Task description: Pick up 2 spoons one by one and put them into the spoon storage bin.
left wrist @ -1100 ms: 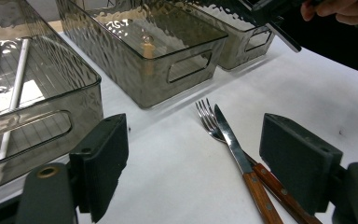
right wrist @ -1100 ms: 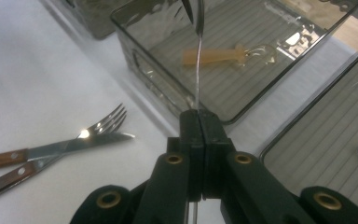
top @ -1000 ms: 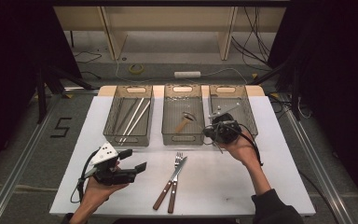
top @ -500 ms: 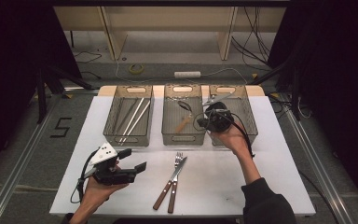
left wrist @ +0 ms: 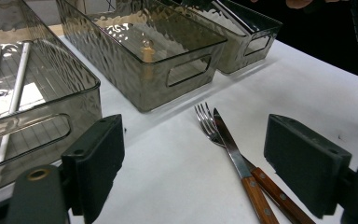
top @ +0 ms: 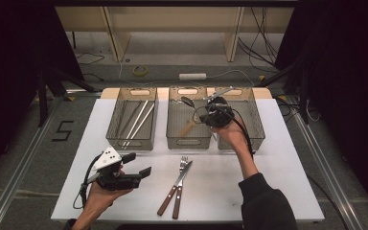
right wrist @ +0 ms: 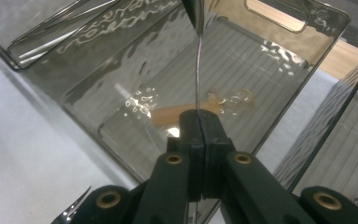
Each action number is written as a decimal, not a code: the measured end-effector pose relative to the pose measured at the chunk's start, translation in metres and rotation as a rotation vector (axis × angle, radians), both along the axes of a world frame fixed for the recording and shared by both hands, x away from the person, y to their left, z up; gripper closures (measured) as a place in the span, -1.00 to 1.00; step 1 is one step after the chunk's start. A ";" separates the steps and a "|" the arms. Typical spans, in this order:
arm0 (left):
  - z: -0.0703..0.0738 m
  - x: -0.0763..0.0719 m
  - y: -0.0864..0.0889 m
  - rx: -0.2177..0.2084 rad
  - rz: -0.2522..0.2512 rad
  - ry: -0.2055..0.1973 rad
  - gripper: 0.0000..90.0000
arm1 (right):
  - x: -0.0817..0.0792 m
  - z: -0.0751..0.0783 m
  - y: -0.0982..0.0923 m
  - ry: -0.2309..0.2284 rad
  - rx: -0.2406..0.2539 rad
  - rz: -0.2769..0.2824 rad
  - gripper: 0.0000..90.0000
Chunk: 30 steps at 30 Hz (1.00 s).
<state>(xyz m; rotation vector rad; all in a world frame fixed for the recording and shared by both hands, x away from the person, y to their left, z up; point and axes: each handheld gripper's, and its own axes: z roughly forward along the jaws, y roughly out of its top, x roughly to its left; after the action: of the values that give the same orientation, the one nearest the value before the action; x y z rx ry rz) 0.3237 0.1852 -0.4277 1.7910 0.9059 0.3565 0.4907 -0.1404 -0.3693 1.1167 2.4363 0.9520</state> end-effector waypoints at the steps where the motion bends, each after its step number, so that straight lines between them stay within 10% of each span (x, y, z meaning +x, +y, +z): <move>1: 0.000 0.000 0.000 -0.006 0.002 0.001 -0.56 | 0.002 0.000 0.000 0.001 0.000 -0.003 1.00; 30: 0.000 -0.001 -0.002 0.003 -0.014 0.002 -0.56 | 0.036 -0.007 0.011 0.022 0.031 -0.101 1.00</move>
<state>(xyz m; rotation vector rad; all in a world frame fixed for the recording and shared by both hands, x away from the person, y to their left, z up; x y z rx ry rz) 0.3228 0.1836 -0.4280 1.8000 0.8944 0.3480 0.5266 -0.1291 -0.3759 1.2543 2.3646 0.9534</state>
